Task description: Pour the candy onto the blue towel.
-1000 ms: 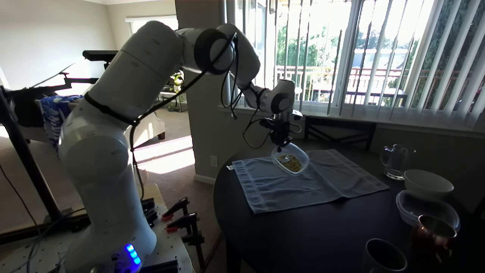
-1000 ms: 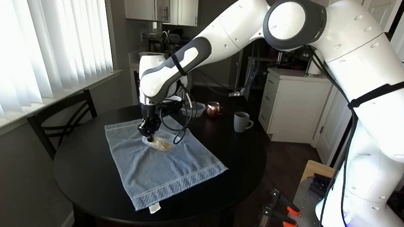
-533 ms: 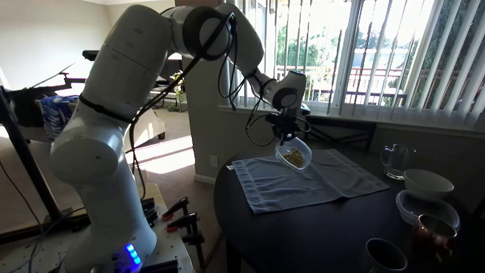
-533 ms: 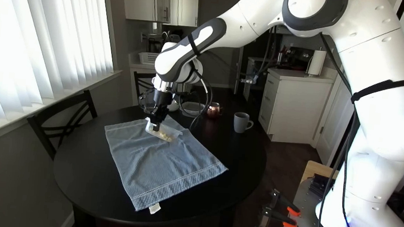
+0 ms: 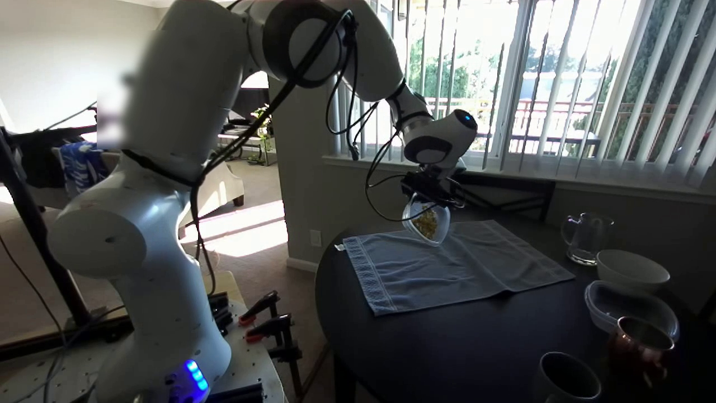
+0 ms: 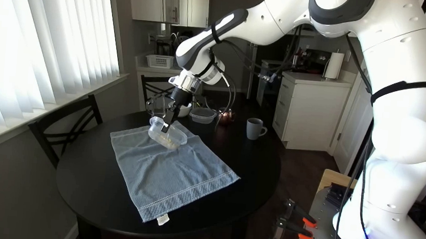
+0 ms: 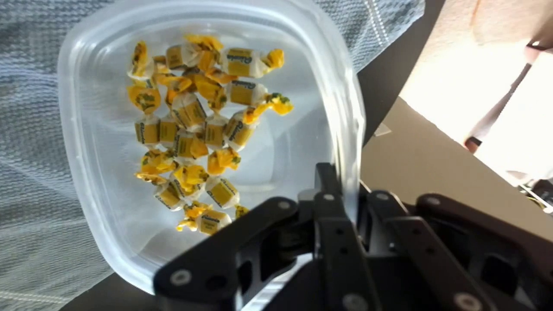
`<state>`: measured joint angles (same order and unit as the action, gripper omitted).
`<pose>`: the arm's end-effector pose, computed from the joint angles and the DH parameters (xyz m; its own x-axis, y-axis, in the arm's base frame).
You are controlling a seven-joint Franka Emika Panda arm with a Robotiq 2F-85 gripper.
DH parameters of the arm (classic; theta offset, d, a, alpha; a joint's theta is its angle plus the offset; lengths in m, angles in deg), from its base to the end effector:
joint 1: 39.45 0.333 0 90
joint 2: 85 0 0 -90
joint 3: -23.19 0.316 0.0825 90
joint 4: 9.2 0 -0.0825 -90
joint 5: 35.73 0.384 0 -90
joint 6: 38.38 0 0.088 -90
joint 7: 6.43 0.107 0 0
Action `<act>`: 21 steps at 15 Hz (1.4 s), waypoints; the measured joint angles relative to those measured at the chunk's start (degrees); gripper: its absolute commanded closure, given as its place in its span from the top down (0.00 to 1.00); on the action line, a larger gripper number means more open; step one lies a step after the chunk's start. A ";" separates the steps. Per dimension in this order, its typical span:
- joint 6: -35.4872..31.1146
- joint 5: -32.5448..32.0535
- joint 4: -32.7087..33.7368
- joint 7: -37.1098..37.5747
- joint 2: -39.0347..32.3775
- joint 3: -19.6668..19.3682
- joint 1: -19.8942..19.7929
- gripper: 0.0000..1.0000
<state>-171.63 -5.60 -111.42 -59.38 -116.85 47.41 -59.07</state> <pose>0.6606 0.0371 0.2736 0.8224 0.4312 0.3711 0.5633 -0.7079 -0.4260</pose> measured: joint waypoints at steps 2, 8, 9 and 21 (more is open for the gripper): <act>3.92 4.89 0.08 -6.96 -1.09 -0.21 -0.45 0.02; 19.31 13.84 0.16 -25.08 -2.14 -3.03 0.48 0.02; 22.71 14.95 0.24 -27.80 -2.13 -3.98 0.52 0.02; 58.16 19.14 14.81 -37.35 -14.85 -17.73 1.17 0.02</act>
<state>-113.47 13.54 -96.60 -96.73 -131.70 29.68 -57.91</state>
